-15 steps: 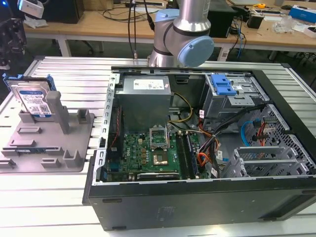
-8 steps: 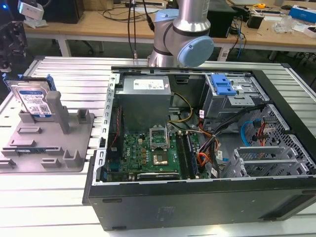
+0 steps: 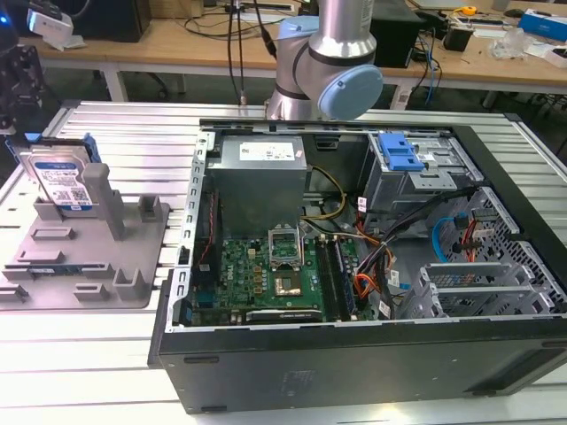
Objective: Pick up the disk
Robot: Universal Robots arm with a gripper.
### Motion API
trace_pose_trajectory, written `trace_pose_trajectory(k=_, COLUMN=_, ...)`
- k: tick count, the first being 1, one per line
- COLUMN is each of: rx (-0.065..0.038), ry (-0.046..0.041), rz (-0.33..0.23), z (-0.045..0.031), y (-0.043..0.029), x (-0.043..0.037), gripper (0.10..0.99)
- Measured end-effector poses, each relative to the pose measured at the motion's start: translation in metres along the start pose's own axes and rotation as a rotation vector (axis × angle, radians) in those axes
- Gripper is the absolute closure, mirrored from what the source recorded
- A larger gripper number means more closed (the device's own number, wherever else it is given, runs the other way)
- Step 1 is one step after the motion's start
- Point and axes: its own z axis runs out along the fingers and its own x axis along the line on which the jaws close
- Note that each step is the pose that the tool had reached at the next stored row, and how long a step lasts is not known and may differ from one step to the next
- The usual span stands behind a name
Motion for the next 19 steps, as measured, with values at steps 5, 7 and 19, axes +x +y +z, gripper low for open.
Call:
trace_pose_trajectory(k=5, rx=0.000, ry=0.0002, rz=-0.003, z=0.0052, y=0.0022, x=0.0001, gripper=0.529)
trace_pose_trajectory(k=7, rx=0.000, ry=0.0000, rz=-0.005, z=0.0086, y=0.0036, x=0.0003, gripper=0.529)
trace_pose_trajectory(k=19, rx=0.000, ry=0.0006, rz=-0.041, z=0.0250, y=0.0042, x=0.0002, gripper=0.529)
